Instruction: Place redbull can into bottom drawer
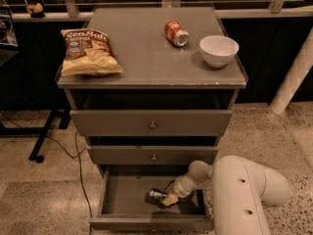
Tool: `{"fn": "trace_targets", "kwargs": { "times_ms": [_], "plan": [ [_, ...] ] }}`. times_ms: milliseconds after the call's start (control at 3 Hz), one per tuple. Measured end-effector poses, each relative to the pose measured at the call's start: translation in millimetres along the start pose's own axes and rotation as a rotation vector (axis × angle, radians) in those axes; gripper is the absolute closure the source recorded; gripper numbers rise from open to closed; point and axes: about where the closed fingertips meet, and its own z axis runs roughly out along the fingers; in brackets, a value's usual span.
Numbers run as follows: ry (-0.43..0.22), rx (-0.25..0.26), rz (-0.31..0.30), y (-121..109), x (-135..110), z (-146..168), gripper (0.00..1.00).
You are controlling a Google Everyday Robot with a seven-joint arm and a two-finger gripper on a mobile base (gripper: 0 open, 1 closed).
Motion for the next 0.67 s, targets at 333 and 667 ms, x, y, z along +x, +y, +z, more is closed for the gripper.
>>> {"fn": "trace_targets", "kwargs": {
  "times_ms": [333,667],
  "plan": [
    [0.0,0.0,0.0,0.0,0.0,0.0,0.35],
    [0.0,0.0,0.0,0.0,0.0,0.1,0.11]
  ]
}}
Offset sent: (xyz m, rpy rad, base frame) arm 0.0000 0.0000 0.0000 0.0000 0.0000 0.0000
